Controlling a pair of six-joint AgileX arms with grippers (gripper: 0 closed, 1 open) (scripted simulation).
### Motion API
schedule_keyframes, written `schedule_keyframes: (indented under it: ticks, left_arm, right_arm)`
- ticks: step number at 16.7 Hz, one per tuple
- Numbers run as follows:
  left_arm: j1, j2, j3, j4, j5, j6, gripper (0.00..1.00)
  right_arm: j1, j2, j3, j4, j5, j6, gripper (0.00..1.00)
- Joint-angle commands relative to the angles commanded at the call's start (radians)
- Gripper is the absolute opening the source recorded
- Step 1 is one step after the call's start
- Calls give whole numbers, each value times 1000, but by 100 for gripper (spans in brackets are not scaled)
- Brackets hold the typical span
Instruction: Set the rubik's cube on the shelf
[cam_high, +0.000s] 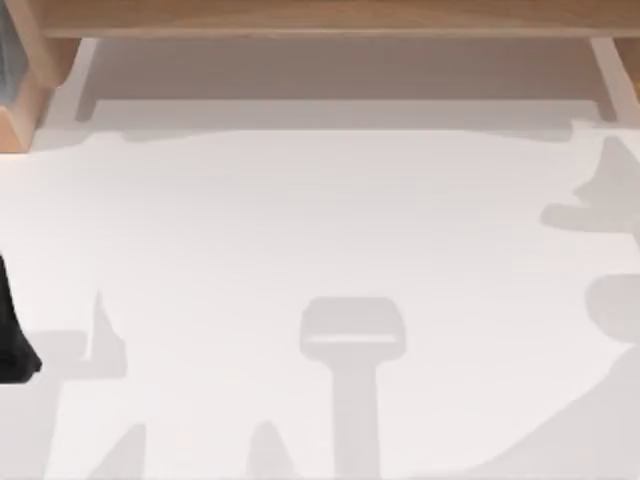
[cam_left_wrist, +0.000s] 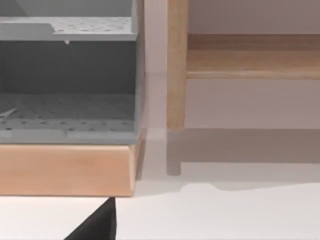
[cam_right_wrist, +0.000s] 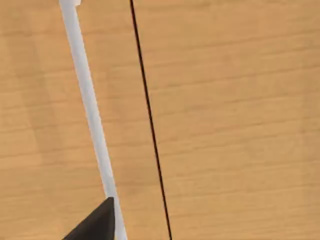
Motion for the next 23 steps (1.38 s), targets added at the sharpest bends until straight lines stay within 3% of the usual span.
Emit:
schedule_keyframes:
  ticks: [5, 21, 23]
  left_arm:
    - [0, 0, 0, 0, 0, 0, 100]
    - [0, 0, 0, 0, 0, 0, 100]
    - [0, 0, 0, 0, 0, 0, 100]
  right_arm:
    - [-44, 202, 96, 105, -34, -137, 100]
    - [-22, 263, 215, 47, -11, -144, 100]
    - [-22, 263, 215, 47, -11, -144, 85]
